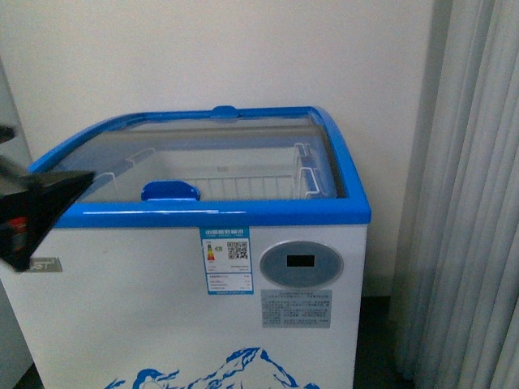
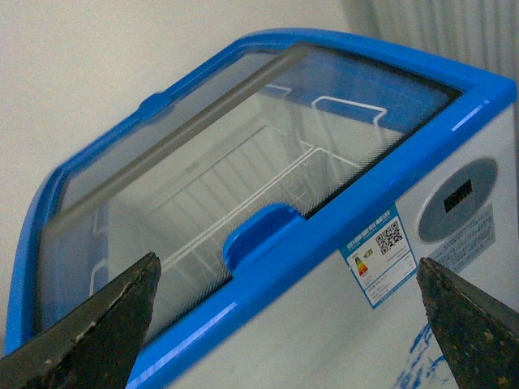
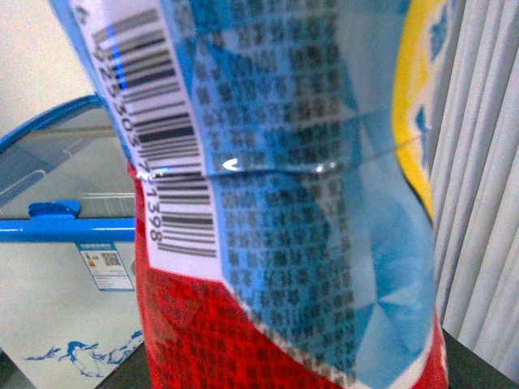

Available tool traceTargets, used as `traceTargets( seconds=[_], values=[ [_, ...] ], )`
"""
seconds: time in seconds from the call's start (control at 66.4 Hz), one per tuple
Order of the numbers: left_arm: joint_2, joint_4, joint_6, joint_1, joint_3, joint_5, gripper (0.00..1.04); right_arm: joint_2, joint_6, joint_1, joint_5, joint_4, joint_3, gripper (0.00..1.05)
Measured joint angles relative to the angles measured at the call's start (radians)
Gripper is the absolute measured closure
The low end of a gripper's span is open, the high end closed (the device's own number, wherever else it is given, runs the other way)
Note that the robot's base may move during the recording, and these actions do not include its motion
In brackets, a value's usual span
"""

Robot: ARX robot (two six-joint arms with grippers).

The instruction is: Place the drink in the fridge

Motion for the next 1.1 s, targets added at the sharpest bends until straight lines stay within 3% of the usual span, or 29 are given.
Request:
traceTargets(
  seconds=[0.211, 0.361, 0.677, 1.099],
  values=[
    [0.232, -0.286, 0.5, 0.0, 0.35, 0.092, 0.08, 0.0, 0.0, 0.0, 0.0, 0.0, 0.0, 0.62],
    [0.333, -0.479, 0.654, 0.011, 0.513, 0.095, 0.08, 0.0, 0.0, 0.0, 0.0, 0.0, 0.0, 0.62],
    [0.493, -0.546, 0.724, 0.023, 0.712, 0.054, 0.08, 0.0, 0.0, 0.0, 0.0, 0.0, 0.0, 0.62],
    [0.814, -0.66, 0.734, 0.022, 1.183, 0.016, 0.08, 0.0, 0.0, 0.0, 0.0, 0.0, 0.0, 0.62]
  ],
)
